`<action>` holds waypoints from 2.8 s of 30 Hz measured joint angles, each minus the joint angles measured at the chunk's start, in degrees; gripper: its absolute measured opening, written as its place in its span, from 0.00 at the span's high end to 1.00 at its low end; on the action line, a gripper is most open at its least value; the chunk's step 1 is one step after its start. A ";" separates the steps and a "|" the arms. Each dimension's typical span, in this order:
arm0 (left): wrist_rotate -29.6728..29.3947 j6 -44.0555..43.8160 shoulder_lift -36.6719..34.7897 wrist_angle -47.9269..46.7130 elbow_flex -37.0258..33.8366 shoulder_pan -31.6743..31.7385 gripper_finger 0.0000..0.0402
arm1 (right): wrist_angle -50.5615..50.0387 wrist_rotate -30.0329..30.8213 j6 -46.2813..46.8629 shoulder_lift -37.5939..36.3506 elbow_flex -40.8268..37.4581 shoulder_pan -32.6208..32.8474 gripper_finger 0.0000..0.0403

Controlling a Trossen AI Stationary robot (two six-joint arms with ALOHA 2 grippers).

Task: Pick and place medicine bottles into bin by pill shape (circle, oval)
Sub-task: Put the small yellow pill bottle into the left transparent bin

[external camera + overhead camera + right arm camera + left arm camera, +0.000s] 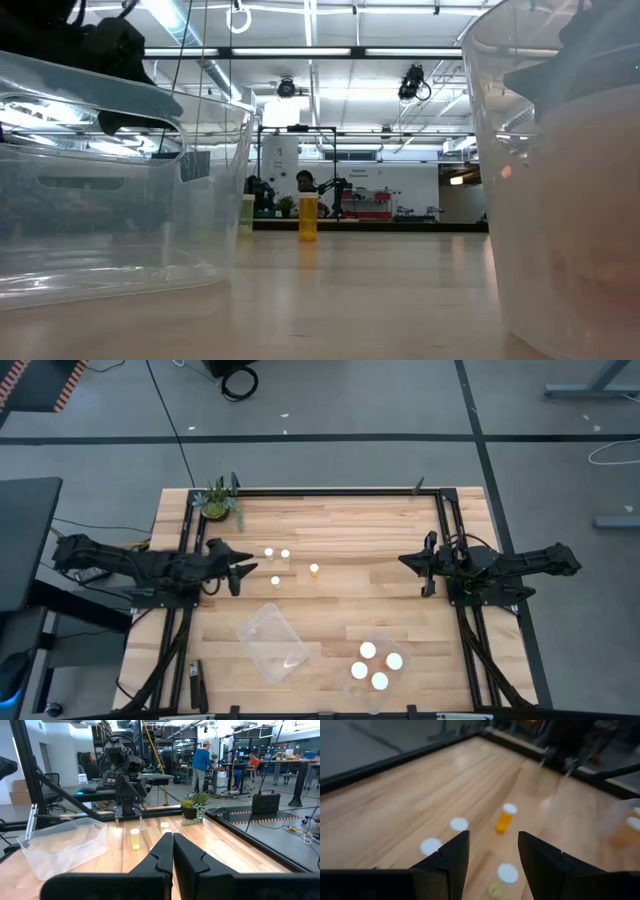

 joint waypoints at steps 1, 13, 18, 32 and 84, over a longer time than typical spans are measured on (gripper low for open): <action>0.00 -1.11 1.06 -1.60 0.96 0.50 0.56 | -0.01 0.00 0.00 0.00 0.01 0.00 0.95; 2.09 -17.82 11.64 -13.43 7.04 8.71 0.56 | -0.02 0.00 -0.01 0.00 0.02 0.01 0.95; 6.14 -17.75 17.10 -13.37 9.78 12.61 0.55 | -0.06 0.00 -0.01 0.00 0.02 0.00 0.95; 17.33 -13.09 30.83 -23.43 20.62 20.91 0.56 | -0.08 0.02 -0.01 0.00 0.02 0.01 0.95; 21.51 6.37 60.60 -30.11 38.03 25.79 0.38 | -0.12 0.00 0.01 -0.01 0.02 0.01 0.95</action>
